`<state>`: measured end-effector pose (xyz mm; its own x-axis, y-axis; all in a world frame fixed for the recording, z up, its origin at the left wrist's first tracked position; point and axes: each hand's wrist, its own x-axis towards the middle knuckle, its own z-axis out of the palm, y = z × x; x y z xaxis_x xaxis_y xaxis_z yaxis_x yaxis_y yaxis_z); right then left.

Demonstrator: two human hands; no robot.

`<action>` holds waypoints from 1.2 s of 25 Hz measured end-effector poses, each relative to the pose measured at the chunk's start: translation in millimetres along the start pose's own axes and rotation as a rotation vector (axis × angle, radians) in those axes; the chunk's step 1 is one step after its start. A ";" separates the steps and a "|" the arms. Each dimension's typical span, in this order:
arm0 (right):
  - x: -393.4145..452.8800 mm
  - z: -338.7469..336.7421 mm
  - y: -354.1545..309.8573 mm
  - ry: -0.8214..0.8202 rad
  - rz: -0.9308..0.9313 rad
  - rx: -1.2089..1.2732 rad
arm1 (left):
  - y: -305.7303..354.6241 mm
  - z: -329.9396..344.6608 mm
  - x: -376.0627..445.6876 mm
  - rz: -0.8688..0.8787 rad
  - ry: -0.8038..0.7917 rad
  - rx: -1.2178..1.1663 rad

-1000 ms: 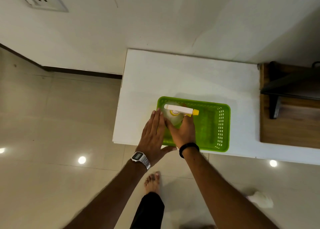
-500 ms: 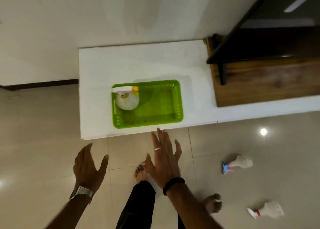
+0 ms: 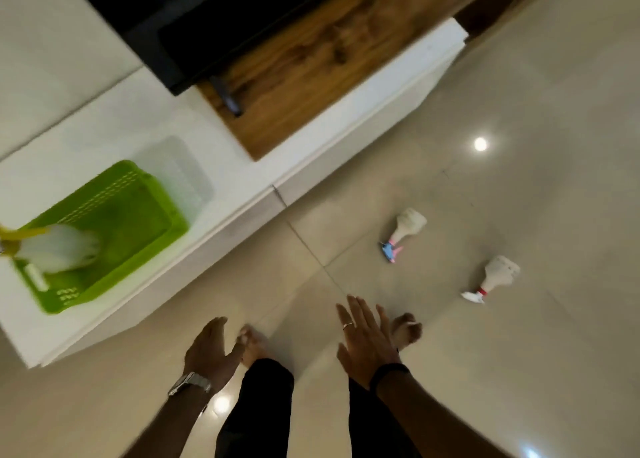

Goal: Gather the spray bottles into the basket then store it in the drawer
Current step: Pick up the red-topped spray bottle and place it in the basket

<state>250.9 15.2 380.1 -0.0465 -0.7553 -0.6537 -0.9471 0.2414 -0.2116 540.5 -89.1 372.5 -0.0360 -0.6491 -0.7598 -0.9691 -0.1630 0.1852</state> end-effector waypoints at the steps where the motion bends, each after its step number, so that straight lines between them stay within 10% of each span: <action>1: -5.3 1.5 31.9 -0.002 0.059 0.022 | 38.4 1.6 8.8 0.052 -0.013 0.026; 14: -60.6 57.1 364.7 0.159 0.631 0.378 | 490.6 193.0 38.6 0.665 -0.200 0.417; 24: 32.9 193.7 530.8 0.254 0.886 0.749 | 588.6 416.7 133.3 0.765 -0.377 0.698; 30: 101.0 239.3 567.5 0.394 0.924 1.178 | 624.0 507.0 185.1 0.611 -0.459 0.377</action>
<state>-215.3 221.8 20.2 -0.7118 -0.1394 -0.6884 0.2263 0.8823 -0.4127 -194.6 65.8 31.5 -0.5954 -0.1634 -0.7867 -0.7609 0.4291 0.4868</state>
